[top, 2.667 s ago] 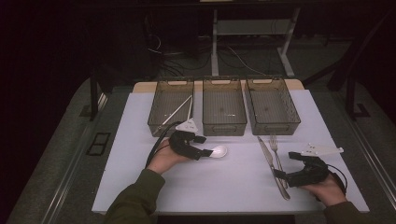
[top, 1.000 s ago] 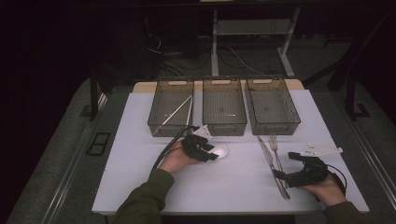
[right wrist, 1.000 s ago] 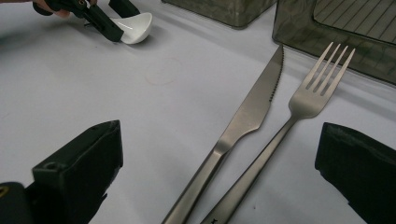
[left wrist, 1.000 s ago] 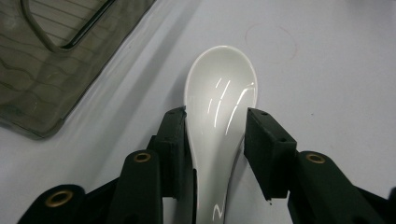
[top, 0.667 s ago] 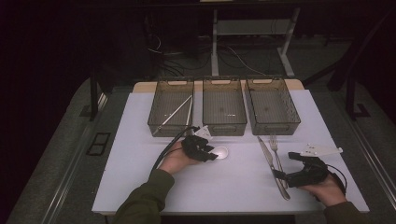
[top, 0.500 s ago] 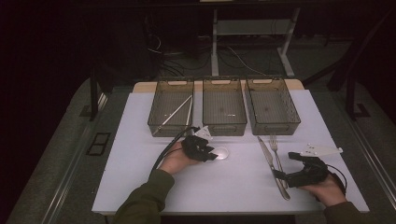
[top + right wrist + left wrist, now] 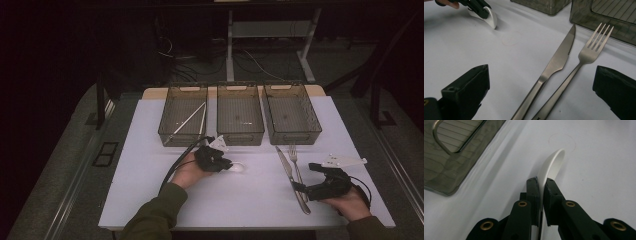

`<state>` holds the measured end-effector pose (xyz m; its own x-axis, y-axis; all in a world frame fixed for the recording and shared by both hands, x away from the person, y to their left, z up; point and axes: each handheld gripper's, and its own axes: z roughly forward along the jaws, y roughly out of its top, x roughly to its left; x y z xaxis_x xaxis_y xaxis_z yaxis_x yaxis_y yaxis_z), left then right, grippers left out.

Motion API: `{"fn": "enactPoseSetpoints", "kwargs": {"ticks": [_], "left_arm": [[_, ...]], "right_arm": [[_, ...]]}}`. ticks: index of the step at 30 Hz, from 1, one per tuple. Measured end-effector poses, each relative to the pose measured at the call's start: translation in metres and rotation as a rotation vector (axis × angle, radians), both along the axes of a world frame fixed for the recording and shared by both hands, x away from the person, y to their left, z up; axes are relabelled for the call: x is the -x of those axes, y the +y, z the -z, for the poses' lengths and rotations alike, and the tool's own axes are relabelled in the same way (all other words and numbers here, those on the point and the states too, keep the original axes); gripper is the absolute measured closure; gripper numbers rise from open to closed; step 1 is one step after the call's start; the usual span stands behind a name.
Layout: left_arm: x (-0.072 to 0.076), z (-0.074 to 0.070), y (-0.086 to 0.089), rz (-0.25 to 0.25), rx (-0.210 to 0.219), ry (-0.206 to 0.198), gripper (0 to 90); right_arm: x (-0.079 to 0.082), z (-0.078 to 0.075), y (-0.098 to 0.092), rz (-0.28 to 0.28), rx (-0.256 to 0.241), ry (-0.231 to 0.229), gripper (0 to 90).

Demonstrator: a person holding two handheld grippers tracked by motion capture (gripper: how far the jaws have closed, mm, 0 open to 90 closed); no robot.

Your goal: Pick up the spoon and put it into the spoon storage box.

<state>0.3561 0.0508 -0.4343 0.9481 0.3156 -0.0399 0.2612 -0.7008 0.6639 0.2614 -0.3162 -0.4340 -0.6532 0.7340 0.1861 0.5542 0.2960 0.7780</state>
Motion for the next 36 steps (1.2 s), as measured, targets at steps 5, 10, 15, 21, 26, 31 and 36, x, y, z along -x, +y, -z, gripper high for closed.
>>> {"fn": "enactPoseSetpoints", "kwargs": {"ticks": [5,10,15,21,26,31,36], "left_arm": [[0.0,-0.001,0.0,-0.006,-0.006,-0.004,83.4],[0.004,-0.002,-0.002,-0.004,-0.006,-0.008,83.6],[0.006,-0.005,-0.004,-0.012,0.001,-0.006,83.6],[0.006,-0.011,0.001,-0.01,0.022,-0.008,83.6],[0.006,-0.017,0.003,-0.012,0.037,-0.018,83.6],[0.005,-0.025,0.003,-0.008,0.039,-0.033,83.6],[0.001,-0.034,0.001,-0.005,0.055,-0.052,83.6]], "right_arm": [[0.0,0.0,0.0,0.001,-0.003,-0.001,0.8],[0.0,-0.001,-0.001,0.001,-0.003,-0.003,0.8],[0.0,-0.001,-0.001,0.002,-0.004,-0.003,0.8],[0.001,-0.001,0.0,0.004,-0.005,-0.002,0.8],[0.001,-0.001,0.0,0.002,-0.002,-0.002,0.8],[0.001,0.0,0.0,0.002,-0.002,-0.003,0.8],[0.0,0.0,0.0,0.001,0.001,-0.007,0.8]]}}
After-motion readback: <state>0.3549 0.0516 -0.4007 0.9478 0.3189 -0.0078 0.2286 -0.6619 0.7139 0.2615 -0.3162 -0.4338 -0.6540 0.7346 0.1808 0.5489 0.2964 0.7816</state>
